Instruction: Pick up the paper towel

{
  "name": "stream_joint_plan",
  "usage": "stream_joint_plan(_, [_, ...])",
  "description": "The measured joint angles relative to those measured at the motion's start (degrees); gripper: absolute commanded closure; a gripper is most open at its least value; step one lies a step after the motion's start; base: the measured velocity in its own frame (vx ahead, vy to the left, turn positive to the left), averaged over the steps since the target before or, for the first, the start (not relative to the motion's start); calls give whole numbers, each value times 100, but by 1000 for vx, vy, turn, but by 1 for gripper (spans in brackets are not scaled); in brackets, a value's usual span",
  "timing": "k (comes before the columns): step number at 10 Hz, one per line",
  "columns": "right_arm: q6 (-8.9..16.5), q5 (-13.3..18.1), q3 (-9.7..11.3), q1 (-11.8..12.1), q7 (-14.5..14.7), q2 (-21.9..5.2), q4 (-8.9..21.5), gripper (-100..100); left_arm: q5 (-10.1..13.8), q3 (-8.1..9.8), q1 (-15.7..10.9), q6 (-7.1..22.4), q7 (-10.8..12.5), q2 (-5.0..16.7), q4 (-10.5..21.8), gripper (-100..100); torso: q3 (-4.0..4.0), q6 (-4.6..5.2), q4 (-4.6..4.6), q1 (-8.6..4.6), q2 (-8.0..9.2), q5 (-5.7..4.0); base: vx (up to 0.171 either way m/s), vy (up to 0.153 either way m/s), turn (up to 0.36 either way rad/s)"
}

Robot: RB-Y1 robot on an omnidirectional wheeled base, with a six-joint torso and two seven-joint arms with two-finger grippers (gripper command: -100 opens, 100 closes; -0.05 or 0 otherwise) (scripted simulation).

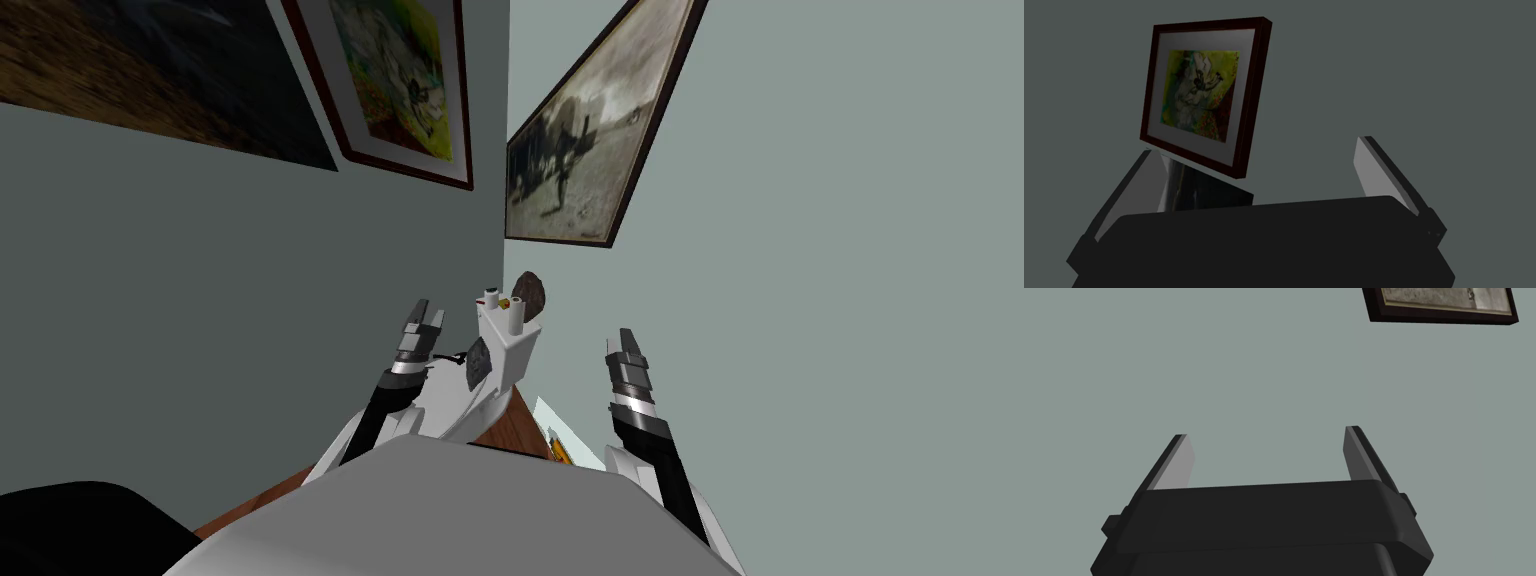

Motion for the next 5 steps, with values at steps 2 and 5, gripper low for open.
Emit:
stream_joint_plan(2, [0, 0, 0, -1, 0, 0, 0, 0, -67, 8, -54, 6, -21, 198, 107, -100, 14, 1, 5, -1, 26, 0, -86, -6, -72])
stream_joint_plan(5, [0, 0, 1, -2, 0, 0, 0, 0, -185, 40, -237, 79, -69, 497, 339, -100, 24, 2, 9, -2, 43, 0, -116, -10, -85])
